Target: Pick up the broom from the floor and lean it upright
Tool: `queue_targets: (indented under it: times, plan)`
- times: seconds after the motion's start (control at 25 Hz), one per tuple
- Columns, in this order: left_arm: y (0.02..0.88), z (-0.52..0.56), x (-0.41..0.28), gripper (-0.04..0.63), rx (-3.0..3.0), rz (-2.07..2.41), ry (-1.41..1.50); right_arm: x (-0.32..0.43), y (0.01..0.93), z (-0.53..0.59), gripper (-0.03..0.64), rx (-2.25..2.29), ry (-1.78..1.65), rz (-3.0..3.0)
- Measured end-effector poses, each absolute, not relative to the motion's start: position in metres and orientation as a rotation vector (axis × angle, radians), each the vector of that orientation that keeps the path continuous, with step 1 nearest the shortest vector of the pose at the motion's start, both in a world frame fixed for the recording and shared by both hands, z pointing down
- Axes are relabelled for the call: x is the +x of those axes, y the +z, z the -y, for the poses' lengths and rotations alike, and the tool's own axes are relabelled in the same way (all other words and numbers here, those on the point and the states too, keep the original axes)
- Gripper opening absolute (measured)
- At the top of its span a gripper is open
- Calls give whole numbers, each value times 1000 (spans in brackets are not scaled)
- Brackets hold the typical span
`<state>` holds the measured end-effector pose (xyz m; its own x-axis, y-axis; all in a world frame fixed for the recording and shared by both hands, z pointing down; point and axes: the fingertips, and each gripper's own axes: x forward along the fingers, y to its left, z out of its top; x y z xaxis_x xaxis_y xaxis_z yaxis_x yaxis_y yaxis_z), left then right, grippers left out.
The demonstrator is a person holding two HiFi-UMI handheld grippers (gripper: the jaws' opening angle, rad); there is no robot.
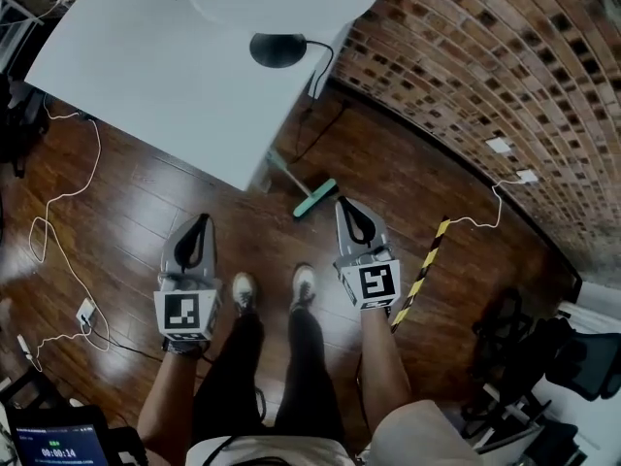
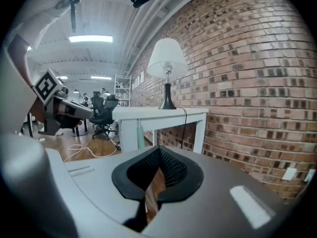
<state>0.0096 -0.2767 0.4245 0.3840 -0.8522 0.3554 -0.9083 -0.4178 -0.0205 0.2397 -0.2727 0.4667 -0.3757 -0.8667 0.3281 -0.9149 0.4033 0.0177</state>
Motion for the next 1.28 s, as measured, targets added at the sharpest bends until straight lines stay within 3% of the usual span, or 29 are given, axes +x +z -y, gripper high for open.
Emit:
queue_targets:
  times: [0.68,1.28]
  plan:
    - [182,238,10,2,2646,1628,197,252,196,192,12,1792,149,2388]
    - [135,215,-14,2,2719,1628,87,221,148,162,12,1875,54,2359]
